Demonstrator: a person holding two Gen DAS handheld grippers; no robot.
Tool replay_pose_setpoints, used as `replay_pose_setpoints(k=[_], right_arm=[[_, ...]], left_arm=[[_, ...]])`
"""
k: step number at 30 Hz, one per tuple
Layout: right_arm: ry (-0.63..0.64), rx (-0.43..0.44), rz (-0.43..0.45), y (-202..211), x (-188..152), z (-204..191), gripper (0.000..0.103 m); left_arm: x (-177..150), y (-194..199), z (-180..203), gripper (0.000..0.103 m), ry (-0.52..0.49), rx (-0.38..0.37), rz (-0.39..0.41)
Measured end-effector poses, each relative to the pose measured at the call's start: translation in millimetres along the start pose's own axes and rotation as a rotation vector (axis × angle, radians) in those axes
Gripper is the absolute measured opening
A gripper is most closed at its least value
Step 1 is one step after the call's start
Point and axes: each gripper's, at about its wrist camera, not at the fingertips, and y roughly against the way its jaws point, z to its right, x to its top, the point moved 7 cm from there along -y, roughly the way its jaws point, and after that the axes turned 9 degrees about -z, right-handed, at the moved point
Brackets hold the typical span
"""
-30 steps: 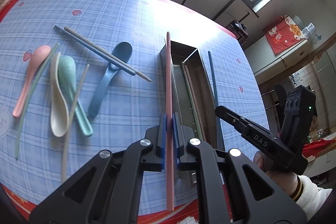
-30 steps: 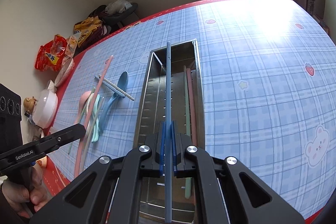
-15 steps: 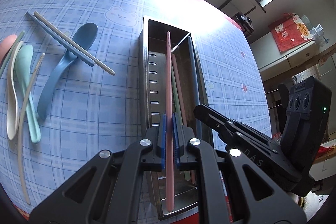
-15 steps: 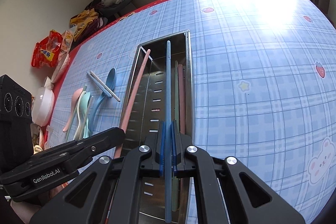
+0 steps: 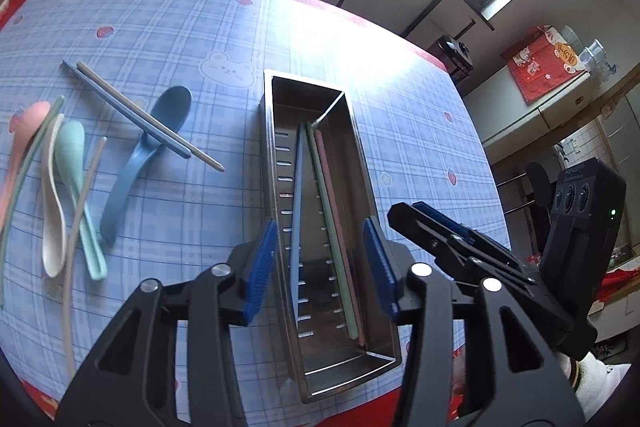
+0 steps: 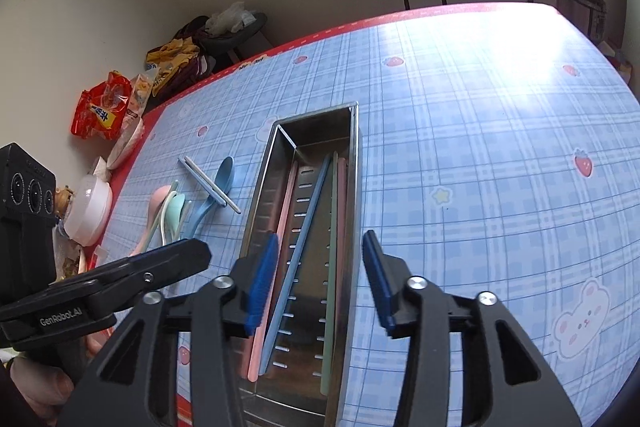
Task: Organize utensils
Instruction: 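Carry both chopsticks into the metal tray and open both tools, then lift both open tools out of the tray and move toward the utensils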
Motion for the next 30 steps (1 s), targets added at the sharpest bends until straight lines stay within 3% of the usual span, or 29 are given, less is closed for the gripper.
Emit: replay_pose_setpoints(k=[1,2,4,6,8,9,14,20,25,30], right_arm=[[0.013,-0.008,0.013,4,-1,-1,0.057],[0.027,-0.014,0.024,8,-2,-2,0.065],[0.057,-0.026,0.038,14,-4,-6,0.077],[0.088,-0.036,0.050,18,-5,-13,0.089],[0.116,-0.034,0.046,19,-8,-22,0.097],[0.127,-0.037,0.049,20,-9,-26,0.097],[0.176,-0.099,0.062,20,-13,-45,0.097],[0.182,-0.095,0.019,5,-25,-71,0.097],[0.195,-0.098,-0.018,-6,-36,-98,0.097],[0.143,-0.096,-0.045,-20,-35,-119,0.097]], left_arm=[[-2,8,-2,0.052,-0.015,0.019,0.011],[-3,15,-3,0.062,-0.029,0.042,0.024],[-6,32,-9,0.066,-0.052,0.086,0.055],[-10,50,-17,0.085,-0.066,0.128,0.089],[-15,64,-24,0.089,-0.076,0.156,0.115],[-18,70,-29,0.098,-0.077,0.177,0.118],[-39,92,-63,0.097,-0.047,0.221,0.125],[-58,113,-119,0.097,-0.008,0.294,0.143],[-61,129,-166,0.097,0.018,0.273,0.146],[-52,138,-194,0.097,-0.032,0.266,0.133]])
